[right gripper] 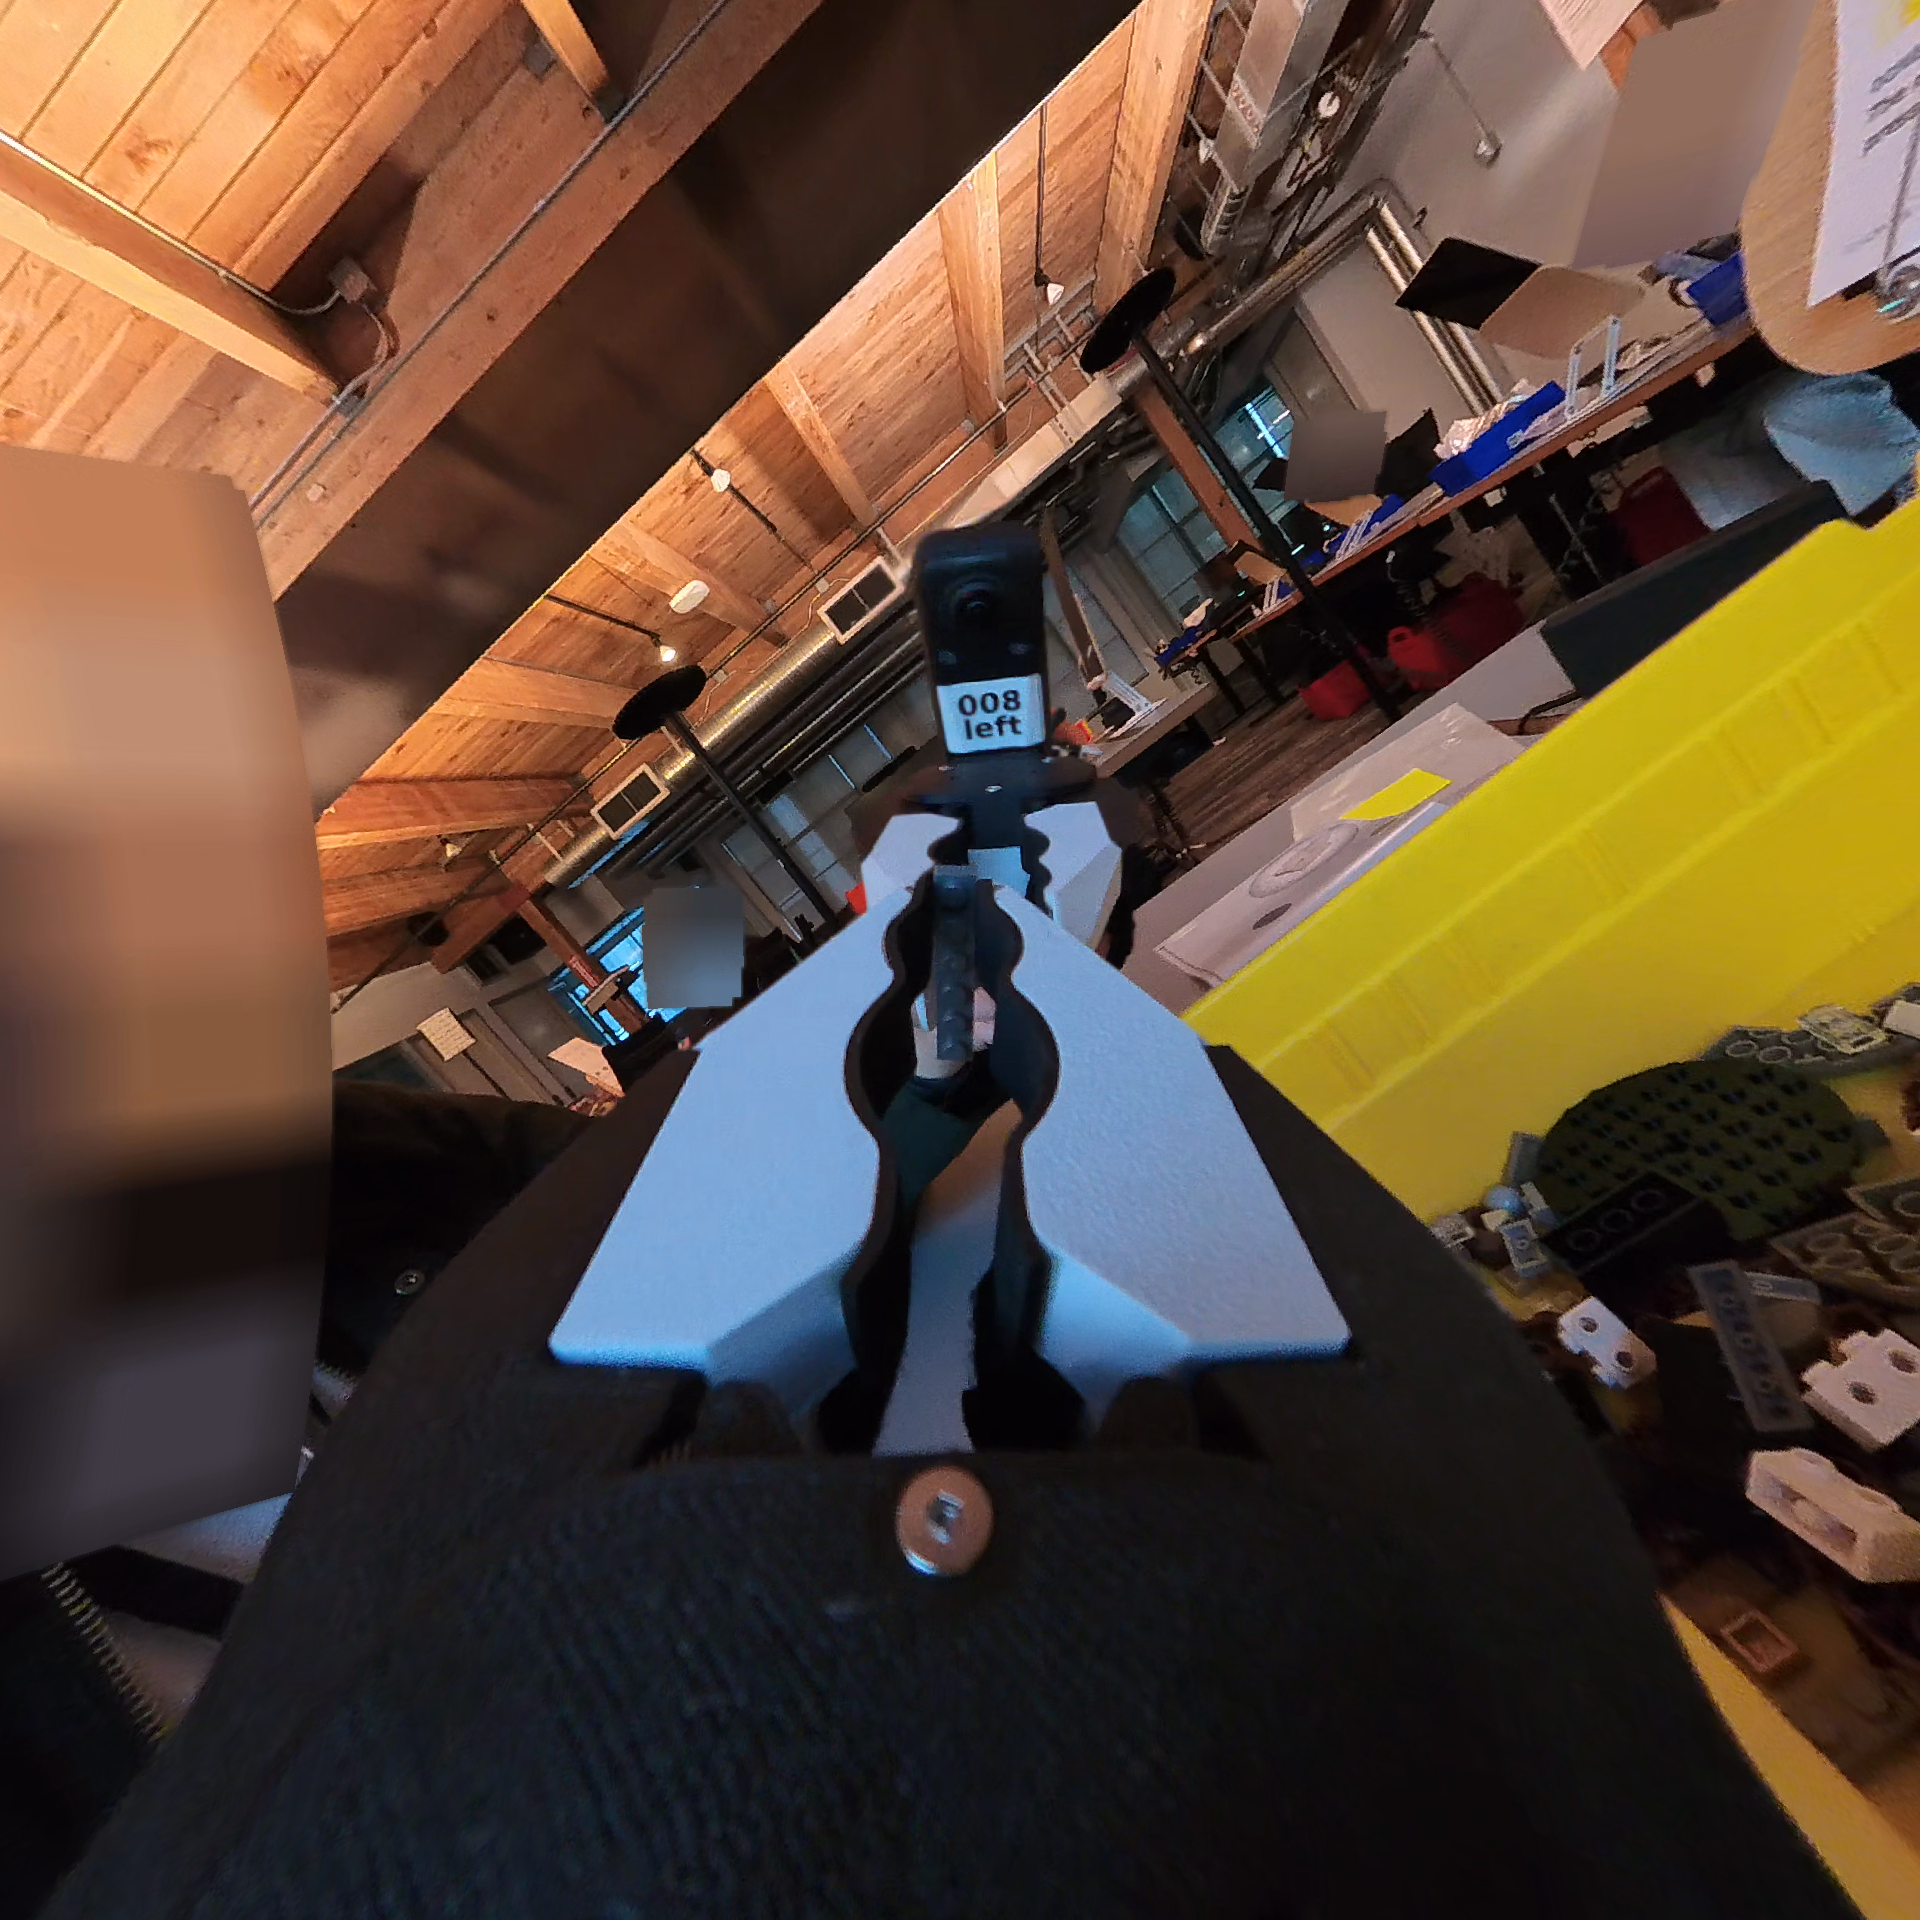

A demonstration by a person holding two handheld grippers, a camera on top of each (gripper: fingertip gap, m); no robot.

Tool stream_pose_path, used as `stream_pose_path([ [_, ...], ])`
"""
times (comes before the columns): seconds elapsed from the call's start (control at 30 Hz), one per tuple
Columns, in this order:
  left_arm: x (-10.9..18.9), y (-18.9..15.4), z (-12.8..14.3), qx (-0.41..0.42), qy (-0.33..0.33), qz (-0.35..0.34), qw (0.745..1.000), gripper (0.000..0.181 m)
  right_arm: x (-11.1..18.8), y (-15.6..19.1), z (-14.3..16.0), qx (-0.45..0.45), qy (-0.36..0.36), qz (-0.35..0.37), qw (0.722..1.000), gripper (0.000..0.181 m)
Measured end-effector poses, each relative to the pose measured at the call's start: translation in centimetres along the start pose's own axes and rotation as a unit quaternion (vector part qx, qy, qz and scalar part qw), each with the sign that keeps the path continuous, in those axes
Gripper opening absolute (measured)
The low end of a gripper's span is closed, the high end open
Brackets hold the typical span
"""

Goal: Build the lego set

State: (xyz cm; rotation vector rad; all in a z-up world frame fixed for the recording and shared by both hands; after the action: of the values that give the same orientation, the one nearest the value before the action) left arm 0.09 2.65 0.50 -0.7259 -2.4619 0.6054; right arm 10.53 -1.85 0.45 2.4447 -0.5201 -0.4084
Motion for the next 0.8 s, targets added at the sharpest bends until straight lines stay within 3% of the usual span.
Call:
stream_pose_path([
  [0.8, -1.3, -0.6, 0.5, 0.016, 0.032, 0.028, 0.999, 0.019, -0.5, 0.0, 0.5, -0.01, 0.007, -0.027, 1.0, 0.005],
])
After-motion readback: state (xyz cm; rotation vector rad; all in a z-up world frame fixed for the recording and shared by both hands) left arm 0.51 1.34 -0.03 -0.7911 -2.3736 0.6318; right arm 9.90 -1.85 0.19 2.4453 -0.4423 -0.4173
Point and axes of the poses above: each gripper's, where its closed fingertips meet, x back along the fingers, z out of its underside, y = z × x across the jaws, the point moved 5 cm from there along x, back along the fingers, and after that the axes turned 11 degrees about y, right-handed, at the moved point
